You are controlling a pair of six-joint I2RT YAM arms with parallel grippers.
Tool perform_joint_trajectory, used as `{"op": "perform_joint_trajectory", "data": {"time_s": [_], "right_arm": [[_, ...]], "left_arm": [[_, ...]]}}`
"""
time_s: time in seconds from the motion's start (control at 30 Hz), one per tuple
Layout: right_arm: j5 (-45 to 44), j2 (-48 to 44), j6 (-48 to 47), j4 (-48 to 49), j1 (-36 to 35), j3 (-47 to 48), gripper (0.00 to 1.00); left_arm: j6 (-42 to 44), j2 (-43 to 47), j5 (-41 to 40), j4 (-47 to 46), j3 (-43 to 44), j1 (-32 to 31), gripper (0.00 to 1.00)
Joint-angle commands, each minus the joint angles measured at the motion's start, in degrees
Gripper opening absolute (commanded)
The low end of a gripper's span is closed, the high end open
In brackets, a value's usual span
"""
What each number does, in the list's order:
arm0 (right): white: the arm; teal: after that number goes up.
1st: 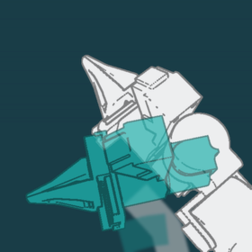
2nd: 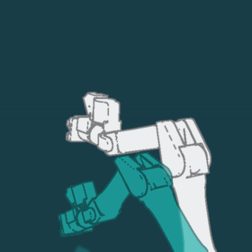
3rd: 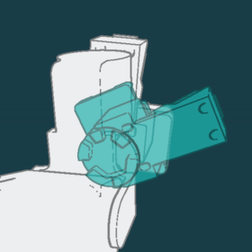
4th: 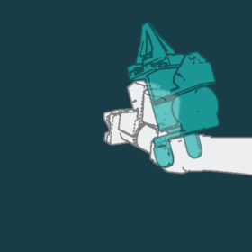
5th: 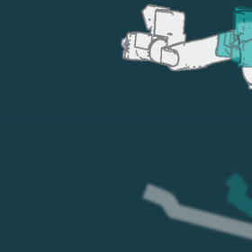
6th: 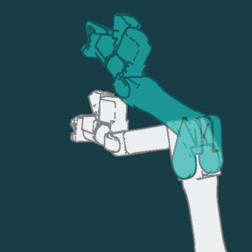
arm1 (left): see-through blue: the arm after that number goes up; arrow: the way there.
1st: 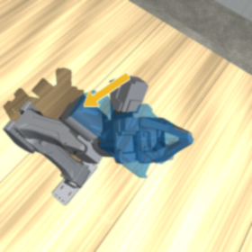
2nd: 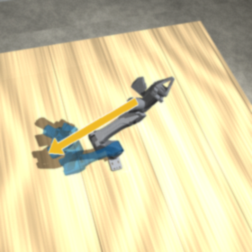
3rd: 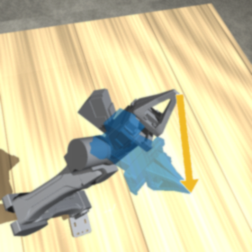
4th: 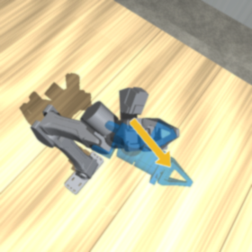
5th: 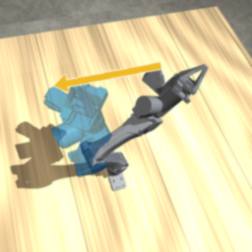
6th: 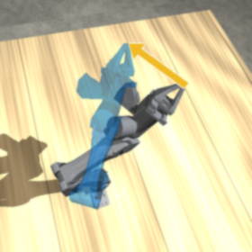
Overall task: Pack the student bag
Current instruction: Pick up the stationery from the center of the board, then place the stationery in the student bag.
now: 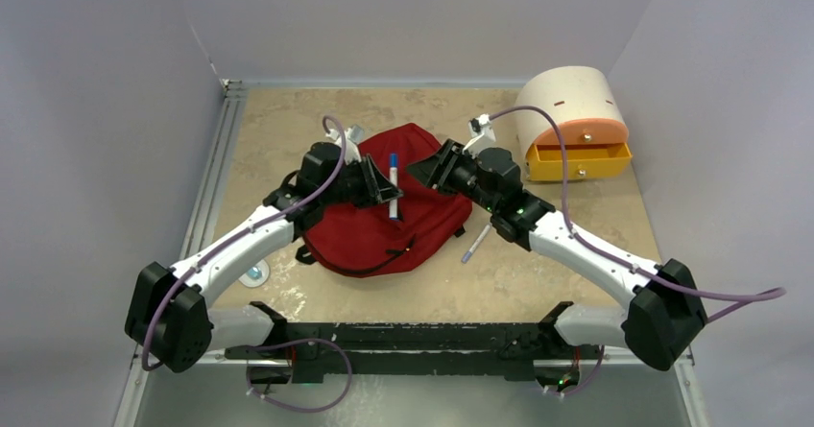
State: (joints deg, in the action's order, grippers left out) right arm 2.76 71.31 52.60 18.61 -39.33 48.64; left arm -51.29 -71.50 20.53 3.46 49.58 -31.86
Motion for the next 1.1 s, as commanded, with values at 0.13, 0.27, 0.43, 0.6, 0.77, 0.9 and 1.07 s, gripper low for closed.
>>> {"op": "perform_joint_trajectory", "data": {"time_s": [0.13,0.27,0.43,0.6,0.77,0.9,1.07], "right_arm": [[-3.8,3.9,-16.3,-6.5,-2.2,9.0,0.58],[-7.2,8.7,-23.5,-9.7,-5.1,13.3,0.63],[-13.8,18.5,-34.6,-16.1,-8.7,21.4,0.66],[-20.2,24.3,-40.9,-19.9,-11.9,26.6,0.66],[-28.0,27.8,-42.7,-22.4,-14.8,28.9,0.63],[-35.6,30.3,-40.9,-25.8,-16.6,30.1,0.55],[-38.2,30.8,-39.3,-26.4,-17.2,30.4,0.42]], "left_arm": [[-0.2,8.8,-26.5,23.9,4.1,1.5,0.0],[-1.9,13.7,-34.7,30.7,3.9,1.5,0.0],[-3.3,17.2,-35.4,33.0,2.3,1.5,0.0],[-5.2,18.5,-33.9,32.8,0.5,1.5,0.0],[-5.5,18.7,-32.5,31.9,-0.7,1.5,0.0],[-5.1,18.5,-31.4,30.9,-1.1,1.5,0.0],[-4.0,18.2,-29.4,28.4,-1.7,1.5,0.0]]}}
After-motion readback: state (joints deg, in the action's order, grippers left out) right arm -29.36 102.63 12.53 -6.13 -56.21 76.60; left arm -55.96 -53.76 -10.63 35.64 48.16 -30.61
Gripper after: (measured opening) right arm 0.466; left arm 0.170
